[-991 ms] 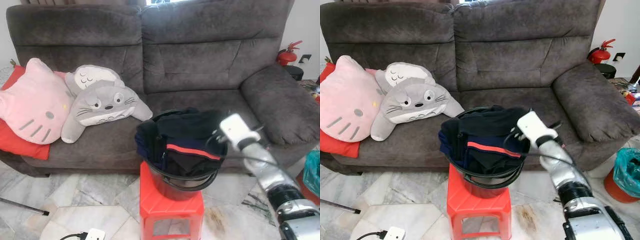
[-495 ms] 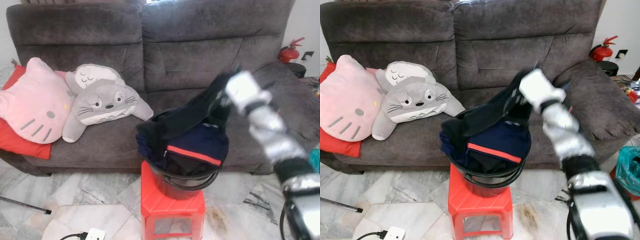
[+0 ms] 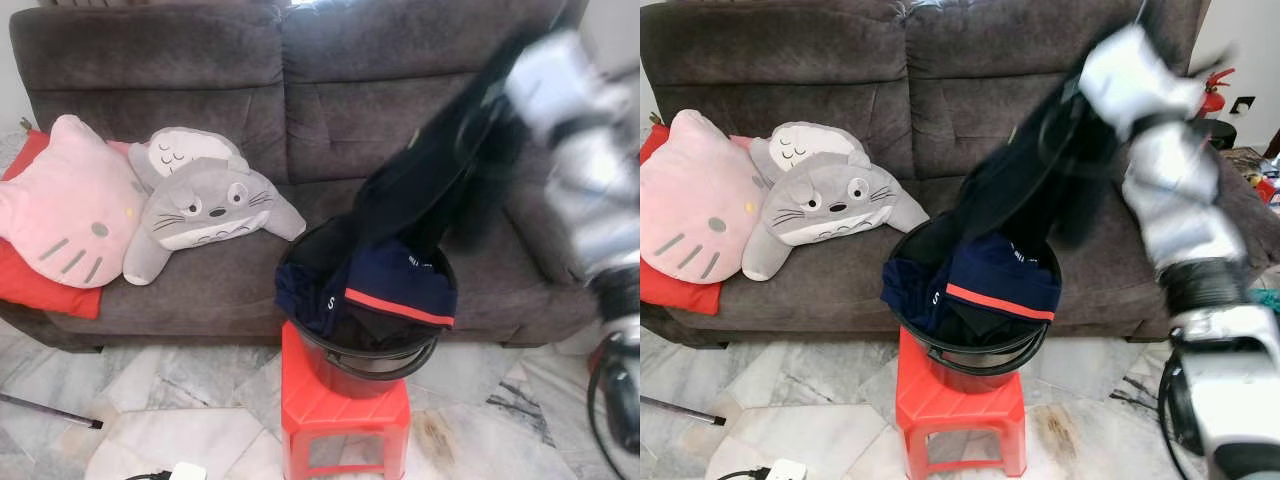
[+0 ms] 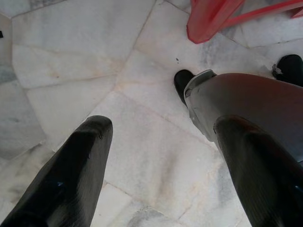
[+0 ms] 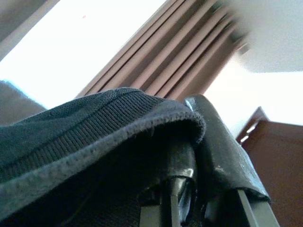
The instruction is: Hang hanger
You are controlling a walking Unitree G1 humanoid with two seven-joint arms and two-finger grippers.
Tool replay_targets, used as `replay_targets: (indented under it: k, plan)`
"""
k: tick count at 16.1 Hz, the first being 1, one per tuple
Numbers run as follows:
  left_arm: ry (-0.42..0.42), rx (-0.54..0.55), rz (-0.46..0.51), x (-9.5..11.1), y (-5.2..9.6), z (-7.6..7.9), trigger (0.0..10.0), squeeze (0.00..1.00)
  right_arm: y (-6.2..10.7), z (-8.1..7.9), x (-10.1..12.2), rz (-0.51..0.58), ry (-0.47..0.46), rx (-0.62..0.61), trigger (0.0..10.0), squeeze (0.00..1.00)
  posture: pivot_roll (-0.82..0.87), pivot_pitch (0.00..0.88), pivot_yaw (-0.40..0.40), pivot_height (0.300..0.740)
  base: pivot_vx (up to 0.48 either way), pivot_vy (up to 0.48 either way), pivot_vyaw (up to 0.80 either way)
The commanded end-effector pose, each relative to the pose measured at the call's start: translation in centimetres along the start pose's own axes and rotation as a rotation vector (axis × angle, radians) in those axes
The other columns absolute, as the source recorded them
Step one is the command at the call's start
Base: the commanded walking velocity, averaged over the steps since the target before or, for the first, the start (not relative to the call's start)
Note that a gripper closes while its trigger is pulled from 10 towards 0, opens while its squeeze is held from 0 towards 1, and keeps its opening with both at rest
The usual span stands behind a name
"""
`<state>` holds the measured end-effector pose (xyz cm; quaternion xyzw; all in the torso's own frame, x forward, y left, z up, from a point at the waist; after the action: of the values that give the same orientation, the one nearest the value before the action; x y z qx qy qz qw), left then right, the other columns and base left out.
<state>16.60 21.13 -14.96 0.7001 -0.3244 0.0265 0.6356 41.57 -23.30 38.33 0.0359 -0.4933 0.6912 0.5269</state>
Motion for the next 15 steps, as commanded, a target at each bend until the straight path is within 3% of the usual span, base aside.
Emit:
replay_targets:
  k: [1, 2, 3, 4, 6, 8, 9, 10, 11, 12, 13, 15]
  plan:
    - [-0.008, 0.008, -0.012, -0.6, 0.2, -0.5, 10.0, 0.0, -1.1, 3.1, 4.1, 0.128, -0.01, -0.1, 10.0, 0.0, -0.22, 0.0, 0.082, 0.74, 0.0, 0.0, 0.0]
    - [-0.009, 0.008, -0.01, -0.6, 0.2, -0.6, 10.0, 0.0, -1.2, 5.2, 6.8, 0.201, -0.017, -0.159, 10.0, 0.0, -0.22, 0.0, 0.084, 0.74, 0.0, 0.0, 0.0]
    - [-0.011, 0.008, -0.009, -0.6, 0.2, -0.7, 10.0, 0.0, -1.1, 6.6, 8.1, 0.231, -0.033, -0.196, 10.0, 0.0, -0.23, 0.0, 0.084, 0.74, 0.0, 0.0, 0.0]
    - [-0.011, 0.008, -0.009, -0.6, 0.2, -0.7, 10.0, 0.0, -1.0, 7.1, 8.5, 0.236, -0.052, -0.208, 10.0, 0.0, -0.23, 0.0, 0.084, 0.74, 0.0, 0.0, 0.0]
    - [-0.011, 0.007, -0.007, -0.5, 0.2, -0.7, 10.0, 0.0, -0.2, 6.6, 7.8, 0.185, -0.145, -0.182, 10.0, 0.0, -0.23, 0.0, 0.08, 0.74, 0.0, 0.0, 0.0]
    - [-0.011, -0.003, 0.0, 0.1, -0.1, 0.3, 10.0, 0.0, 4.2, 0.5, 3.3, -0.019, -0.346, -0.012, 10.0, 0.0, -0.23, 0.0, 0.074, 0.74, 0.0, 0.0, 0.0]
    - [-0.01, -0.005, 0.0, 0.2, -0.1, 0.5, 10.0, 0.0, 5.8, -1.3, 1.5, -0.102, -0.398, 0.031, 10.0, 0.0, -0.23, 0.0, 0.076, 0.74, 0.0, 0.0, 0.0]
    - [-0.014, -0.01, -0.006, 0.1, -0.1, 0.8, 10.0, 0.0, 8.9, -3.8, -1.4, -0.256, -0.488, 0.056, 10.0, 0.0, -0.24, 0.0, 0.078, 0.74, 0.0, 0.0, 0.0]
    - [-0.015, -0.011, -0.007, 0.0, -0.1, 0.9, 10.0, 0.0, 9.8, -4.4, -2.1, -0.294, -0.51, 0.059, 10.0, 0.0, -0.24, 0.0, 0.078, 0.74, 0.0, 0.0, 0.0]
    - [-0.017, -0.012, -0.01, -0.1, -0.1, 0.9, 10.0, 0.0, 12.5, -6.4, -3.4, -0.406, -0.604, 0.066, 10.0, 0.0, -0.23, 0.0, 0.078, 0.74, 0.0, 0.0, 0.0]
    - [-0.02, -0.012, -0.012, -0.2, -0.1, 0.9, 10.0, 0.0, 14.1, -7.9, -3.6, -0.45, -0.613, 0.108, 10.0, 0.0, -0.23, 0.0, 0.075, 0.74, 0.0, 0.0, 0.0]
    - [-0.02, -0.008, -0.015, -0.4, 0.0, 0.6, 10.0, 0.0, 16.3, -9.2, -3.8, -0.502, -0.618, 0.151, 10.0, 0.0, -0.22, 0.0, 0.073, 0.74, 0.0, 0.0, 0.0]
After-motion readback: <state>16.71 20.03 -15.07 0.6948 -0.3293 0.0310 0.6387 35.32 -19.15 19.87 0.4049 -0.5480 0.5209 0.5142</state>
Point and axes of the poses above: a point about 5 cm out from each wrist's last joint towards the gripper, its own y axis pointing back from the gripper into the wrist, its own x axis along the axis of the wrist's last joint, z = x × y, the point moved 6 cm from there along -y, pointing out of the wrist towards the gripper, and after that the axes turned 12 degrees about -y, right-handed, at the moved point
